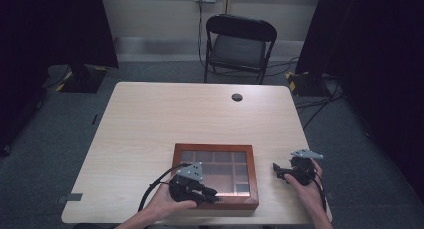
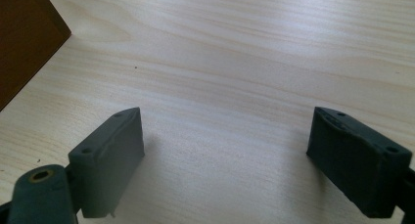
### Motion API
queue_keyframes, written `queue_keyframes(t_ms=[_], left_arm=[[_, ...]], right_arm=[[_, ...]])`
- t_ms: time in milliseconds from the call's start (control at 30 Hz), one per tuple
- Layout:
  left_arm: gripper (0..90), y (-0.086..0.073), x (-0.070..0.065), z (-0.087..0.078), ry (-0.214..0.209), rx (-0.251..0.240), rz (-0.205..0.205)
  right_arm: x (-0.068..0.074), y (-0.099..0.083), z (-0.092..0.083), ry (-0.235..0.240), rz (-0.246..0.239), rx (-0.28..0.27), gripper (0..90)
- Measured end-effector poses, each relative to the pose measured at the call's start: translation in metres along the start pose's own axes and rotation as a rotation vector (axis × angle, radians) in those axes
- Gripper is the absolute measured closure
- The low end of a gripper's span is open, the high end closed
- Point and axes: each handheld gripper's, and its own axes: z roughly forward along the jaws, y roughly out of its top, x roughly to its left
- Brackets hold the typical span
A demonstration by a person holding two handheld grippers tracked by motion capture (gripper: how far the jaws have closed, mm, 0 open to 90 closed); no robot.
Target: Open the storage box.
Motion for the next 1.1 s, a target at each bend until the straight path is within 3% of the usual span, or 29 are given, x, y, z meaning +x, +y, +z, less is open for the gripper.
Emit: queue_keyframes(t_ms=[167,467,533,867,1100], left_arm=[[79.9,0.0005,-0.0002,0.0014,0.015,-0.001,0.015],[80.4,0.0009,-0.0014,0.0023,0.028,-0.001,0.031],[81.0,0.0019,-0.0014,0.0022,0.030,0.013,0.055],[81.4,0.0023,-0.0047,0.0044,0.046,0.010,0.086],[82.7,0.0053,-0.0016,0.0041,0.026,0.026,0.063]], right_arm=[[0.0000,0.0000,0.0000,0.000,0.000,0.000,12.5],[0.0000,0.0000,0.0000,0.000,-0.001,0.000,12.5],[0.0000,0.0000,0.0000,0.000,0.000,0.000,12.5],[0.0002,0.0005,0.0004,0.001,0.000,0.001,12.5],[-0.0003,0.0008,0.0008,0.005,-0.004,-0.001,12.5]])
